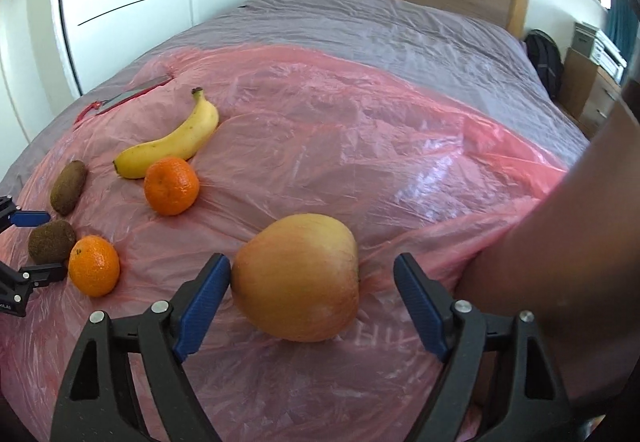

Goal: Organize fruits
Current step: 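Grasp the large kiwi with the left tool while the right tool approaches the apple, then grasp the red-yellow apple with the right tool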

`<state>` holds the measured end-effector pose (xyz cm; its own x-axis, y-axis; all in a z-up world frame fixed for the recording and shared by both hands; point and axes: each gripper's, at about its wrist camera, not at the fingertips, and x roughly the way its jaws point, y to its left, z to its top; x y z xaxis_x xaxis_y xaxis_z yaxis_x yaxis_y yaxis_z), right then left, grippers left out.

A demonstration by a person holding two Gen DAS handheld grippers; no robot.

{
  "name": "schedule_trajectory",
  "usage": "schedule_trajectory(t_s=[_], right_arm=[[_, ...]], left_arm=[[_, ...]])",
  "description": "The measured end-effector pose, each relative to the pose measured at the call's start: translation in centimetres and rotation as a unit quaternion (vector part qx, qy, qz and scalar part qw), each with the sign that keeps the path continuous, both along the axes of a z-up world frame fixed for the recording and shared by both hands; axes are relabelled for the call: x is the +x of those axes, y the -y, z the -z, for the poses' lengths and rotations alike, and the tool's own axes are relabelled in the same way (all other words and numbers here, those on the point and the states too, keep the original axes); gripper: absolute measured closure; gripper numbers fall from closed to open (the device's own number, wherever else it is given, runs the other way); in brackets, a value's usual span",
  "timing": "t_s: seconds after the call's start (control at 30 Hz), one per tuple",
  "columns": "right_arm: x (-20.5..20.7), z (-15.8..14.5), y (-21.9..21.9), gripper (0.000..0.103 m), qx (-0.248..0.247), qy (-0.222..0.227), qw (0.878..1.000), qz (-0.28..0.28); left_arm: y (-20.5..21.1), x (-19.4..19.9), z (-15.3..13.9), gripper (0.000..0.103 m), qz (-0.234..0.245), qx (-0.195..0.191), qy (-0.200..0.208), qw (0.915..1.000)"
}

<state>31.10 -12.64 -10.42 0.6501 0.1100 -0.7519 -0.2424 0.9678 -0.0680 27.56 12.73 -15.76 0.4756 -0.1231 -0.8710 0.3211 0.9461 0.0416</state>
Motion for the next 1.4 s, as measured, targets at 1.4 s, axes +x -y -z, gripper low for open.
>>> schedule_trajectory(t_s=[1.4], right_arm=[[0.4,2.6,-3.0,0.000,-0.139,-0.027,0.988,-0.066]], left_arm=[[2.0,0.8,0.0,0.055,0.046,0.025,-0.030,0.9982]])
